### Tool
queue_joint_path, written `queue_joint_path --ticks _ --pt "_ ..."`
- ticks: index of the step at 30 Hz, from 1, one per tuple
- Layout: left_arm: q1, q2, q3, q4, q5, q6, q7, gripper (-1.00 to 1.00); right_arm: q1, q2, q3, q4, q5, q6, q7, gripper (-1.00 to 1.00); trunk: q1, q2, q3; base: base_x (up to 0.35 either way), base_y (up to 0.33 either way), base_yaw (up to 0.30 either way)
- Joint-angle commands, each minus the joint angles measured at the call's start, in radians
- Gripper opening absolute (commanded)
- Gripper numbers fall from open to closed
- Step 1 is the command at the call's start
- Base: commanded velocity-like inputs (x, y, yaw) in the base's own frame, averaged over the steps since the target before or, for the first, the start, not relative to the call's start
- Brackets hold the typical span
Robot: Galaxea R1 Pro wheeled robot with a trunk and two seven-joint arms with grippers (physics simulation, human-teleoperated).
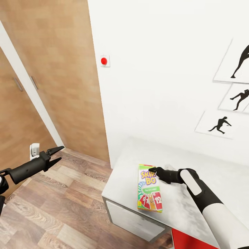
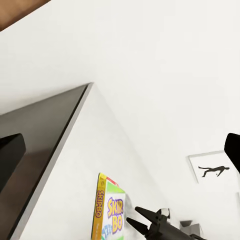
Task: Put all the toys in the child's room - the three board games (two on the bed and one on the table), the two jigsaw puzzles on the table, and the tennis ball on the table - inside the toy box on the table in the child's room.
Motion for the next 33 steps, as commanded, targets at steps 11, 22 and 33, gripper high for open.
queue_joint_path --ticks 11,22,33 --pt "-0.001 0.000 0.001 -0.001 -0.005 0.005 -0.005 1.00 -0.001 0.001 0.004 -0.001 -0.002 0.002 -0.002 1.00 0.001 -0.002 -0.002 0.000 0.000 0.126" --pt "-0.001 0.000 0.001 -0.001 -0.005 0.005 -0.006 1.00 -0.001 -0.002 0.004 -0.001 -0.002 0.002 -0.001 1.00 0.001 -0.002 -0.002 0.000 0.000 0.250" --pt "-0.001 0.000 0.001 -0.001 -0.005 0.005 -0.006 1.00 -0.001 -0.004 0.004 -0.001 -0.002 0.002 0.000 1.00 0.001 -0.002 -0.002 0.000 0.000 0.275"
